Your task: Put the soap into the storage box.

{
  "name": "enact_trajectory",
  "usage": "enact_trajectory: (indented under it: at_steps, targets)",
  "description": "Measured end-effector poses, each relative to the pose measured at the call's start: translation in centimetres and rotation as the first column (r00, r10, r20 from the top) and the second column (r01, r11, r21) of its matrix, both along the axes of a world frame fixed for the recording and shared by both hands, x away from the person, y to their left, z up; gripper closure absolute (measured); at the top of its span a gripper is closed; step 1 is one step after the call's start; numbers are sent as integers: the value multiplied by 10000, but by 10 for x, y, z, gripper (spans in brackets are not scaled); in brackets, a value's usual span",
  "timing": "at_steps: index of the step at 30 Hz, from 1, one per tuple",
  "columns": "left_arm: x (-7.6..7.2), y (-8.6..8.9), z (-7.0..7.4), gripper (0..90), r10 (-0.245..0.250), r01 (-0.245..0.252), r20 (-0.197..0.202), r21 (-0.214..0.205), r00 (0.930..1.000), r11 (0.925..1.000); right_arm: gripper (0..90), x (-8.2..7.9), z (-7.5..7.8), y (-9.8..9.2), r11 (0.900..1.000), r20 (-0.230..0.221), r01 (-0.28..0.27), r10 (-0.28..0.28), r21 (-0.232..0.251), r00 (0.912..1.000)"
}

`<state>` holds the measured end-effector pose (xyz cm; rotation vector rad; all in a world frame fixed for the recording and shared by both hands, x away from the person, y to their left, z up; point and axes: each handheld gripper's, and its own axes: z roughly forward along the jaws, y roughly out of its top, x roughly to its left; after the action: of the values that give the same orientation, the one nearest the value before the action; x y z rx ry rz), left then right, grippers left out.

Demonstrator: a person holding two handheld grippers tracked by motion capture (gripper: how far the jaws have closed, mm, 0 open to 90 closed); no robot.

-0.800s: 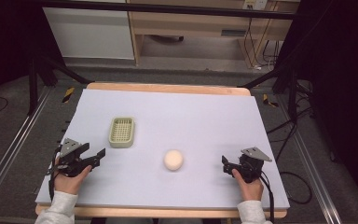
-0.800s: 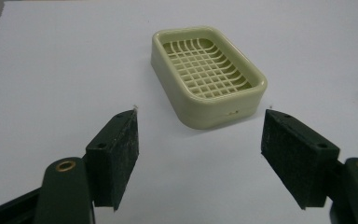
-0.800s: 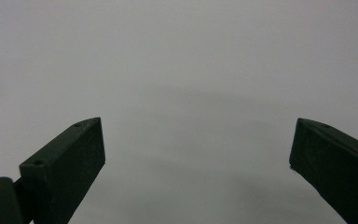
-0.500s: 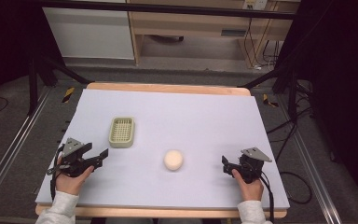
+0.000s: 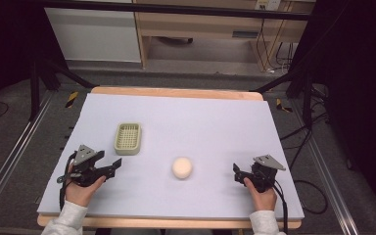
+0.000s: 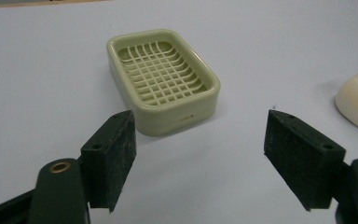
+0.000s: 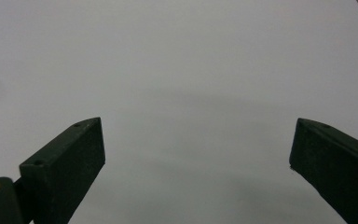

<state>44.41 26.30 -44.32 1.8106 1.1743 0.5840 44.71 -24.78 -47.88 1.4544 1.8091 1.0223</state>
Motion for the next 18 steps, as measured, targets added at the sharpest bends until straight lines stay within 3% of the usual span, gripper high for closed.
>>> enact_trajectory:
  at_steps: [18]
  targets:
    - [1, -22, 3, 230, -466, 466, -68, 74, 9989, 9989, 38, -2, -3, 1, 10000, -94, 20, -20, 0, 10000]
